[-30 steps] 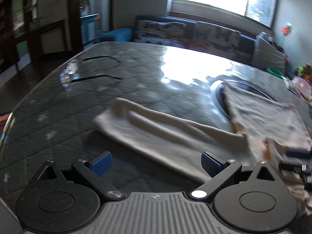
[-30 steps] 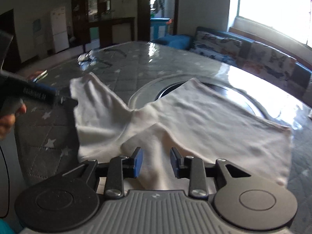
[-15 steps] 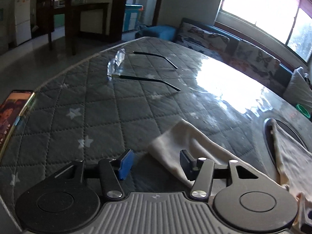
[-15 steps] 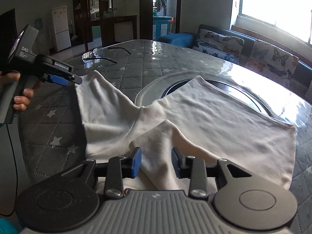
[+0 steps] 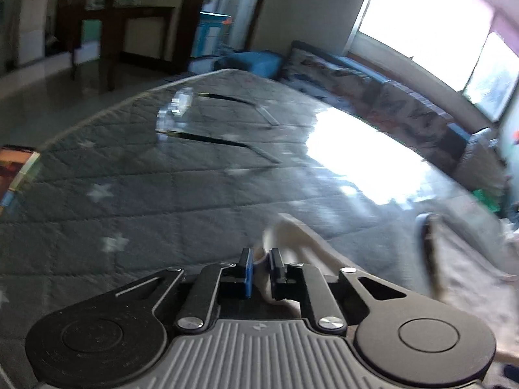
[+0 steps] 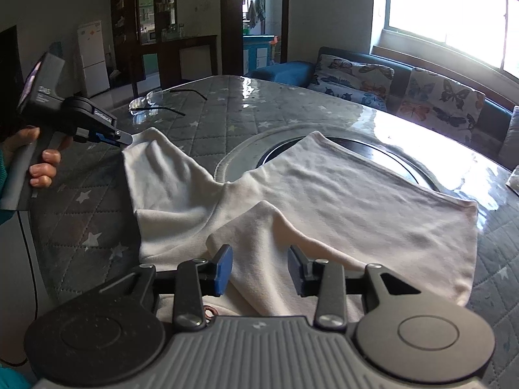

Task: Fold clothes
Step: 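Grasp the other sleeve of the shirt with the left gripper, then fold the held sleeve across the shirt body and open the left gripper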

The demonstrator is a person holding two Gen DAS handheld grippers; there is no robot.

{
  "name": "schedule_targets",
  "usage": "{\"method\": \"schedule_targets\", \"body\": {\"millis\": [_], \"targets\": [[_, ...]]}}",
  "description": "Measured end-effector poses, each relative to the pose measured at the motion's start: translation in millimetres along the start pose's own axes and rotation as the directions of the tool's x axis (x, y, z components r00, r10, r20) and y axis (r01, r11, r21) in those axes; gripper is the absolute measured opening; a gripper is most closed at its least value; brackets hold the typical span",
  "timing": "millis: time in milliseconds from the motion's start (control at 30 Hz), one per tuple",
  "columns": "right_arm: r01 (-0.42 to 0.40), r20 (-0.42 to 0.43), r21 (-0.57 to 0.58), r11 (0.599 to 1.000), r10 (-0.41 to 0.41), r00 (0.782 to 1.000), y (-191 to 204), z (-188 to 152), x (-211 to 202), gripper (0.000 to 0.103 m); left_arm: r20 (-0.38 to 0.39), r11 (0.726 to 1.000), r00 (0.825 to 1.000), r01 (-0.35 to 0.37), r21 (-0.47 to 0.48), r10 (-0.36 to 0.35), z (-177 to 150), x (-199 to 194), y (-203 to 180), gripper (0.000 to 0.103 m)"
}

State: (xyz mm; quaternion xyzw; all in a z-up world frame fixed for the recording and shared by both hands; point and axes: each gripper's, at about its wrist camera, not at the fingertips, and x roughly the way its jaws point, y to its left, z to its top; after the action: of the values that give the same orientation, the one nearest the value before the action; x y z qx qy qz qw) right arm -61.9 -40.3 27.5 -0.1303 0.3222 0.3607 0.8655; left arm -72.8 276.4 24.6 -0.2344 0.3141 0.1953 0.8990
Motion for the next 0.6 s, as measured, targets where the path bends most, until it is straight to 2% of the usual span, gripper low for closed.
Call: {"method": "schedule_targets", "body": {"millis": [67,200,267,300,367,500,567,600], "targets": [[-0.003,0.006,0.017,1.000,0.003,1.000,-3,1,-2,0.038,0.001,0.998,0.998,0.067,0.011,-0.067,-3,-10,-11,0.008],[-0.030,0.017,0.074,0.997,0.028,0.999,-10,6,-5,0.037,-0.008,0.975,0.976,0.217,0.056,-0.217,-13,-29,-38,0.008],[-0.038,0.024,0.098,0.994,0.036,0.999,-13,9,-6,0.037,-0.022,0.958,0.963,0.269,0.096,-0.268,-23,-36,-51,0.008],[-0.039,0.028,0.104,0.994,0.036,0.999,-14,10,-7,0.037,-0.023,0.955,0.962,0.273,0.119,-0.273,-27,-39,-57,0.008],[-0.043,0.032,0.100,0.994,0.040,0.999,-14,12,-9,0.037,-0.006,0.962,0.975,0.220,0.161,-0.222,-35,-40,-61,0.009],[-0.060,0.021,0.063,0.996,0.059,0.998,-7,19,-7,0.037,0.025,0.992,0.995,0.096,0.076,-0.098,-32,-36,-38,0.015],[-0.068,0.018,0.048,0.997,0.067,0.998,-2,22,-3,0.037,0.051,0.999,0.998,0.019,0.037,-0.021,-29,-35,-26,0.030],[-0.071,0.017,0.044,0.997,0.070,0.997,0,23,-1,0.037,0.061,1.000,0.998,-0.018,0.024,0.016,-27,-33,-21,0.035]]}}
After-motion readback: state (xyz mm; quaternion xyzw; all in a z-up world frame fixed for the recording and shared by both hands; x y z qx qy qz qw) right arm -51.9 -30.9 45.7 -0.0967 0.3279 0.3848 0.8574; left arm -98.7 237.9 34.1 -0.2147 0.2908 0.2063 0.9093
